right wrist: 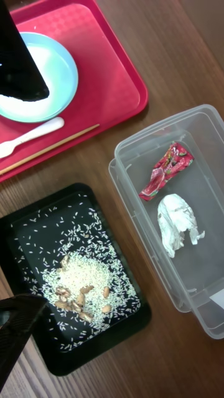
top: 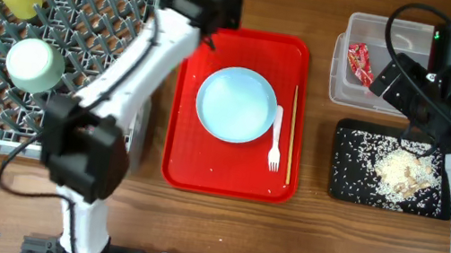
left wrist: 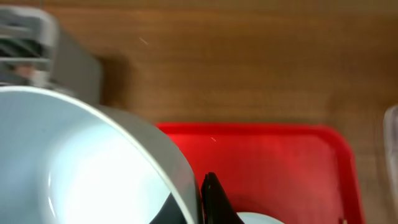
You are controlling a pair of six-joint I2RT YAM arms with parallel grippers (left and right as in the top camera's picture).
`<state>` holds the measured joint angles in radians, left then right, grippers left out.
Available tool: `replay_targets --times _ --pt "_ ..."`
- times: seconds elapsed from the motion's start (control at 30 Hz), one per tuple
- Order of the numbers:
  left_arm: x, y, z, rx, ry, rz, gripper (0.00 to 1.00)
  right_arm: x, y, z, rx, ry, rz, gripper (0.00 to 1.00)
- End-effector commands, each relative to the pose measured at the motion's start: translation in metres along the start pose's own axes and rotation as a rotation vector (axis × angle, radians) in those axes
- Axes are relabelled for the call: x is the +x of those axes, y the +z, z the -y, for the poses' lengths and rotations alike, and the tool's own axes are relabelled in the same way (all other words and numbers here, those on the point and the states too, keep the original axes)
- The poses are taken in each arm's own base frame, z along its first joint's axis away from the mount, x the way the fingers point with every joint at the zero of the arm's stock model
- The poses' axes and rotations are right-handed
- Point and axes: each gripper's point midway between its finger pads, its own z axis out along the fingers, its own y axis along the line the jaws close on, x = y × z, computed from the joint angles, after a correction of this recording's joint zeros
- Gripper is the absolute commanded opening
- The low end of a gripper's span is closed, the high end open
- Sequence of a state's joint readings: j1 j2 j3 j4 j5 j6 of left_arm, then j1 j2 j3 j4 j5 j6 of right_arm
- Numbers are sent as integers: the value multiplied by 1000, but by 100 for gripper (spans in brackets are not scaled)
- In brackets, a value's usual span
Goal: Sort waste into correct bins and load items into the dishwasher rack
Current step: 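Carry the light-blue bowl to the rack and place it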
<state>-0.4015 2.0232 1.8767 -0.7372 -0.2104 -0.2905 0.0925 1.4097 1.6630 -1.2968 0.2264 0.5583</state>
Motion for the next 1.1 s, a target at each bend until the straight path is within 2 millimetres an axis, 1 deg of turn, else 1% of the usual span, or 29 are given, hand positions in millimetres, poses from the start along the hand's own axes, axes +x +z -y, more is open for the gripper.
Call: replay_targets --times 0.0,0.1,0.13,0.17,0.2,0.23,0.27,0.3,0.37,0.43,0.47,0.57,0.63,0.7,0.8,0.9,1.07 --pt "-24 -20 -41 98 -210 -5 4 -4 1 2 18 -6 11 100" --pt "-43 -29 -72 293 -385 -35 4 -4 1 2 18 -6 11 100" --pt "-49 -32 -86 344 -435 -35 4 -4 1 2 18 -6 11 100" --pt "-55 -33 -102 377 -479 -30 4 -4 1 2 18 -6 11 100" --pt "-62 -35 -123 399 -534 -17 4 -4 1 2 18 -6 11 100" --pt "-66 -38 -137 413 -567 -5 4 -4 1 2 18 -6 11 100" --pt "-72 -43 -157 442 -611 13 4 -4 1 2 18 -6 11 99" --pt "-76 -47 -169 470 -646 22 4 -4 1 2 18 -6 11 100" --pt "-80 -50 -190 521 -709 28 4 -4 1 2 18 -6 11 100" --pt "-80 -45 -212 588 -781 18 4 -4 1 2 18 -6 11 100" --pt "-80 -42 -217 607 -799 14 4 -4 1 2 18 -6 11 100" --pt "-75 -25 -248 665 -902 -3 4 -4 1 2 18 -6 11 100" --pt "-71 -17 -264 681 -939 -4 4 -4 1 2 18 -6 11 100" --pt "-70 -11 -271 727 -933 0 4 -4 1 2 19 -7 11 100" --pt "-60 6 -282 735 -975 -25 4 -4 1 2 18 -6 11 100" --pt "-49 24 -284 739 -1020 -63 4 -4 1 2 18 -6 11 100" --pt "-36 42 -282 795 -1036 -111 4 -4 1 2 18 -6 11 100"
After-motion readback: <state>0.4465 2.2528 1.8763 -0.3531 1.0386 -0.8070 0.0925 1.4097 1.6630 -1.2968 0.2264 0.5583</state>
